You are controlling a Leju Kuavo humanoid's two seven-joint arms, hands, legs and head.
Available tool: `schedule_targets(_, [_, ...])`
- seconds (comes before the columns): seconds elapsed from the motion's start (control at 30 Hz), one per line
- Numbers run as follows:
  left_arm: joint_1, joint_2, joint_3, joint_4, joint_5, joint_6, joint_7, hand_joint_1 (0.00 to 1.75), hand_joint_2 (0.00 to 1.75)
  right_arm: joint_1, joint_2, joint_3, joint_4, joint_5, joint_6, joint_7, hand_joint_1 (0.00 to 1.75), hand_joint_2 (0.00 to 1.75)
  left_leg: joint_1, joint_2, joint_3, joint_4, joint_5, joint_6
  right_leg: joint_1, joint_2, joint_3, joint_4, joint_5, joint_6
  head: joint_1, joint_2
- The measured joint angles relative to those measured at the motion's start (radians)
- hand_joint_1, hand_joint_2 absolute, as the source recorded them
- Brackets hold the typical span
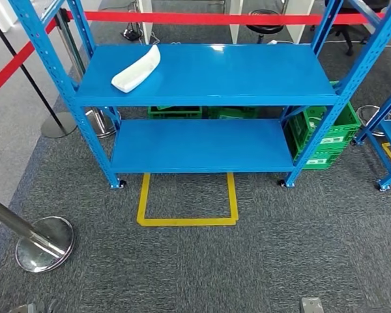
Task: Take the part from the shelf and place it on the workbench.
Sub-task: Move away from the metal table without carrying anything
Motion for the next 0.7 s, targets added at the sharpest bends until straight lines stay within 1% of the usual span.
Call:
schedule_targets(0.03, [-0.001,0.0,0.0,0.0,-0.001,-0.001,0.0,0.0,0.0,0.0,0.0,0.001,0.002,-0.002,-0.001,0.0,0.0,0.0,0.0,-0.003,0.011,0.0,-0.01,0.002,0.001,0.006,-0.05,0.069,-0.024,0.0,0.001,0.0])
schedule_targets(0.07, [-0.002,0.0,0.0,0.001,-0.003,-0.003,-0.001,0.0,0.0,0.002,-0.001,0.001,0.004,-0.004,-0.003,0.0,0.0,0.0,0.0,-0.007,0.025,0.0,-0.022,0.003,0.002,0.009,-0.099,0.123,-0.05,0.0,0.002,0.0])
schedule_targets(0.1, [-0.001,0.0,0.0,0.001,-0.004,-0.004,-0.001,0.0,0.0,0.004,-0.001,0.001,0.007,-0.006,-0.004,0.0,0.0,0.0,0.0,-0.011,0.041,0.0,-0.037,0.002,0.003,0.01,-0.136,0.148,-0.073,0.0,0.002,0.0])
schedule_targets(0.13, [-0.001,0.0,0.001,0.002,-0.004,-0.004,-0.001,0.0,0.0,0.006,-0.001,0.002,0.009,-0.008,-0.005,0.0,0.0,0.0,0.0,-0.016,0.061,0.0,-0.052,0.001,0.003,0.01,-0.16,0.142,-0.086,-0.001,0.002,0.0])
schedule_targets(0.17, [0.0,0.0,0.001,0.003,-0.005,-0.005,-0.002,0.0,0.0,0.008,-0.001,0.002,0.011,-0.009,-0.006,0.0,0.0,0.0,0.001,-0.019,0.083,0.0,-0.07,-0.001,0.003,0.01,-0.17,0.109,-0.079,-0.001,0.003,0.0])
schedule_targets(0.2, [0.0,0.0,0.001,0.004,-0.005,-0.006,-0.002,0.0,0.0,0.009,-0.002,0.003,0.013,-0.01,-0.006,0.0,0.0,0.0,0.002,-0.021,0.104,0.0,-0.089,-0.003,0.003,0.009,-0.172,0.059,-0.039,-0.001,0.003,0.0])
schedule_targets(0.23, [0.0,0.0,0.002,0.006,-0.006,-0.007,-0.002,0.0,0.0,0.01,-0.002,0.004,0.017,-0.012,-0.007,-0.002,0.0,0.0,0.001,-0.023,0.127,0.001,-0.109,-0.007,0.003,0.008,-0.17,0.011,0.032,-0.002,0.003,0.0])
schedule_targets(0.27, [0.0,0.0,0.002,0.007,-0.007,-0.008,-0.002,0.0,0.0,0.009,-0.002,0.005,0.021,-0.014,-0.008,-0.003,0.0,0.0,0.001,-0.025,0.146,-0.003,-0.129,-0.012,0.004,0.007,-0.162,-0.02,0.088,-0.006,0.004,0.0])
schedule_targets(0.3, [-0.001,0.0,0.003,0.008,-0.008,-0.009,-0.003,0.0,0.0,0.008,-0.003,0.006,0.025,-0.016,-0.009,-0.005,0.0,0.0,0.0,-0.026,0.166,-0.011,-0.144,-0.018,0.006,0.007,-0.154,-0.036,0.13,-0.012,0.003,0.0])
schedule_targets(0.33, [-0.003,0.0,0.003,0.008,-0.009,-0.009,-0.004,0.0,0.0,0.006,-0.003,0.007,0.028,-0.018,-0.01,-0.007,0.0,0.0,-0.001,-0.027,0.183,-0.016,-0.148,-0.026,0.008,0.008,-0.142,-0.038,0.142,-0.02,0.004,0.0])
schedule_targets(0.37, [-0.006,0.0,0.003,0.009,-0.01,-0.01,-0.005,0.0,0.0,0.002,-0.003,0.009,0.028,-0.02,-0.011,-0.008,0.0,0.0,-0.002,-0.028,0.188,-0.008,-0.137,-0.033,0.009,0.012,-0.124,-0.036,0.124,-0.03,0.003,0.0])
schedule_targets(0.4, [-0.011,0.001,0.003,0.009,-0.01,-0.01,-0.006,0.0,0.0,-0.003,-0.003,0.01,0.028,-0.021,-0.012,-0.011,0.0,0.0,-0.003,-0.026,0.18,0.027,-0.113,-0.039,0.008,0.014,-0.106,-0.046,0.115,-0.037,0.003,0.0])
schedule_targets(0.43, [-0.016,0.001,0.003,0.009,-0.01,-0.01,-0.007,0.0,0.0,-0.006,-0.003,0.012,0.028,-0.022,-0.012,-0.013,0.0,0.0,-0.004,-0.022,0.149,0.09,-0.081,-0.045,0.006,0.014,-0.084,-0.058,0.105,-0.043,0.003,0.0])
schedule_targets(0.47, [-0.02,0.001,0.002,0.01,-0.01,-0.01,-0.008,0.0,0.0,-0.01,-0.004,0.013,0.029,-0.024,-0.012,-0.015,0.0,0.0,-0.004,-0.018,0.099,0.167,-0.059,-0.05,0.003,0.014,-0.059,-0.073,0.096,-0.049,0.0,0.0])
schedule_targets(0.5, [-0.022,0.002,0.002,0.01,-0.011,-0.01,-0.009,0.0,0.0,-0.01,-0.004,0.014,0.03,-0.025,-0.012,-0.016,0.0,0.0,-0.004,-0.014,0.041,0.239,-0.056,-0.055,0.002,0.012,-0.036,-0.09,0.086,-0.054,-0.002,0.0])
schedule_targets(0.53, [-0.02,0.002,0.003,0.012,-0.011,-0.01,-0.009,0.0,0.0,-0.01,-0.004,0.014,0.031,-0.027,-0.011,-0.017,0.0,0.0,-0.003,-0.011,-0.016,0.288,-0.082,-0.058,0.001,0.012,-0.012,-0.105,0.077,-0.057,-0.005,0.0])
schedule_targets(0.57, [-0.018,0.002,0.003,0.013,-0.011,-0.01,-0.01,0.0,0.0,-0.008,-0.005,0.014,0.032,-0.028,-0.012,-0.017,0.0,0.0,-0.002,-0.011,-0.068,0.315,-0.128,-0.06,0.001,0.013,0.013,-0.118,0.067,-0.059,-0.006,0.0])
schedule_targets(0.6, [-0.016,0.002,0.004,0.015,-0.011,-0.01,-0.01,0.0,0.0,-0.006,-0.005,0.014,0.033,-0.028,-0.011,-0.017,0.0,0.0,-0.001,-0.011,-0.107,0.32,-0.179,-0.06,0.0,0.015,0.038,-0.132,0.056,-0.058,-0.007,0.0])
schedule_targets(0.63, [-0.013,0.002,0.005,0.016,-0.011,-0.01,-0.01,0.0,0.0,-0.005,-0.005,0.015,0.035,-0.029,-0.011,-0.017,0.0,0.0,-0.001,-0.011,-0.138,0.307,-0.219,-0.059,0.0,0.017,0.066,-0.146,0.044,-0.057,-0.006,0.0])
schedule_targets(0.67, [-0.011,0.002,0.007,0.017,-0.011,-0.01,-0.01,0.0,0.0,-0.005,-0.005,0.015,0.036,-0.029,-0.011,-0.017,0.0,0.0,-0.002,-0.011,-0.157,0.278,-0.231,-0.057,0.0,0.018,0.096,-0.16,0.03,-0.055,-0.007,0.0])
schedule_targets(0.7, [-0.01,0.002,0.008,0.018,-0.011,-0.01,-0.01,0.0,0.0,-0.005,-0.005,0.015,0.038,-0.029,-0.011,-0.017,0.0,0.0,-0.002,-0.009,-0.168,0.233,-0.2,-0.053,-0.001,0.018,0.125,-0.172,0.015,-0.054,-0.008,0.0])
